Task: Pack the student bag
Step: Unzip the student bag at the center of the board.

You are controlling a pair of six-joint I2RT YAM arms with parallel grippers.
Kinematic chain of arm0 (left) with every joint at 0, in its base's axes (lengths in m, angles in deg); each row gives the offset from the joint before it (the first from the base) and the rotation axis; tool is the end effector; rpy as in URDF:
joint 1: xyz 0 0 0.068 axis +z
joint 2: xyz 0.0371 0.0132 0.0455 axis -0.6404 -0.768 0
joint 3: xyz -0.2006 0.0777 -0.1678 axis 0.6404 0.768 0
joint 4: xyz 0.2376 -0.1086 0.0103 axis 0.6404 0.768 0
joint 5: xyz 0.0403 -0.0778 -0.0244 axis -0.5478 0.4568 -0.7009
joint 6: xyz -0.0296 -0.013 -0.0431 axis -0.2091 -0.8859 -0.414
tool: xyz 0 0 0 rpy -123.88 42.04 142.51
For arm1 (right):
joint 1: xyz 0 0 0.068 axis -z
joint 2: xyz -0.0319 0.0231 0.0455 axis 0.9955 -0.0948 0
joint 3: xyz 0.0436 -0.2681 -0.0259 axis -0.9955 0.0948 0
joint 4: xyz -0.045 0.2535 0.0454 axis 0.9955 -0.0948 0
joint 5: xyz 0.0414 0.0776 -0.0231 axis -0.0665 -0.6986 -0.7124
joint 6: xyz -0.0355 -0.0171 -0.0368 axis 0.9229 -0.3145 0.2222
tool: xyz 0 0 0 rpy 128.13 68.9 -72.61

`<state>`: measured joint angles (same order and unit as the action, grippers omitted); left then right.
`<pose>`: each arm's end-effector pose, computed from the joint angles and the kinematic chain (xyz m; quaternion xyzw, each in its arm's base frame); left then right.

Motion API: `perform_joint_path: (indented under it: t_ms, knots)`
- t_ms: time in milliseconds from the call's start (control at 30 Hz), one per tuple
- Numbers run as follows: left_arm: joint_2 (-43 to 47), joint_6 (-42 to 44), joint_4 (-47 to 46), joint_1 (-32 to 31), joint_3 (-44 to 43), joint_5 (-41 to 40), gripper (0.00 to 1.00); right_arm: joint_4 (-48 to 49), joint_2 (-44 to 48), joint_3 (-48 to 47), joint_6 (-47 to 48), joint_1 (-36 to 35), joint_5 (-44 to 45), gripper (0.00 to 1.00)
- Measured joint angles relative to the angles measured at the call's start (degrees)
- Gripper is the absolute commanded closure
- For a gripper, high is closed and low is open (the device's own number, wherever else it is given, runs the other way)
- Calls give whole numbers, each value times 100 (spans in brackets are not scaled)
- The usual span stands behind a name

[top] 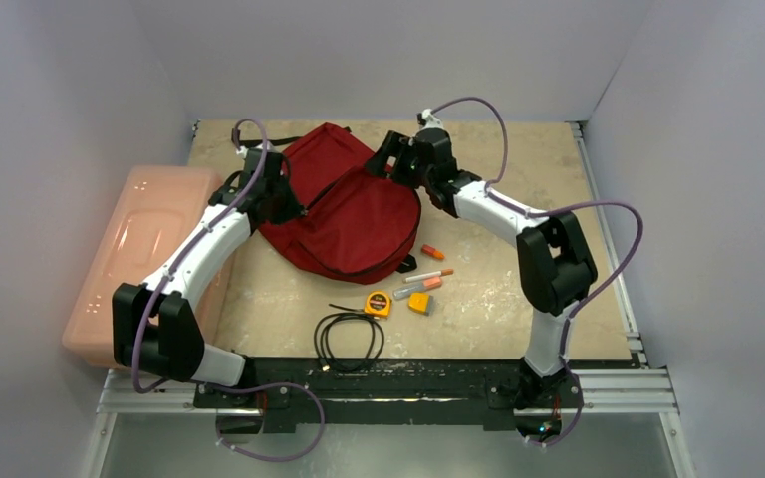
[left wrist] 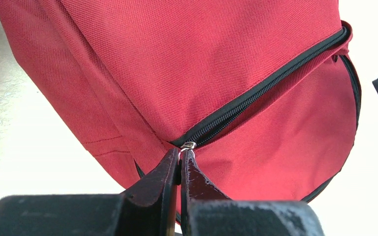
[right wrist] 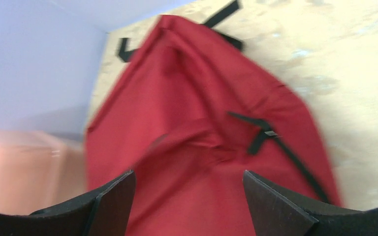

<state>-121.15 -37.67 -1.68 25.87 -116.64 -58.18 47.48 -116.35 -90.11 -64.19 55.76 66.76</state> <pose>0.2982 -0.0718 0.2834 -0.2268 0.9063 -0.1365 0.3296 0.3986 0.2226 0.2481 0.0443 0.8339 0.3314 0.4391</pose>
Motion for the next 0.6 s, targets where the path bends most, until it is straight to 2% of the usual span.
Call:
perform_joint_path:
  t_ms: [100,200,300,467,500,600]
  knots:
    - [-11,-2,-11,0,0,68,100,116,197,-63,-621,-310,-20,18]
    - [-46,-2,-15,0,0,131,100,192,-33,-326,-1067,-590,-120,19]
    - [-87,0,-15,0,0,170,100,149,-452,-601,-1307,-817,-66,27]
    - [-92,26,-11,2,0,210,100,125,-647,-387,-1462,-852,181,53]
    - [-92,48,-13,2,0,219,96,201,-608,-260,-1467,-839,232,65]
    - [-81,131,-13,2,0,271,78,437,-538,13,-1436,-815,256,86]
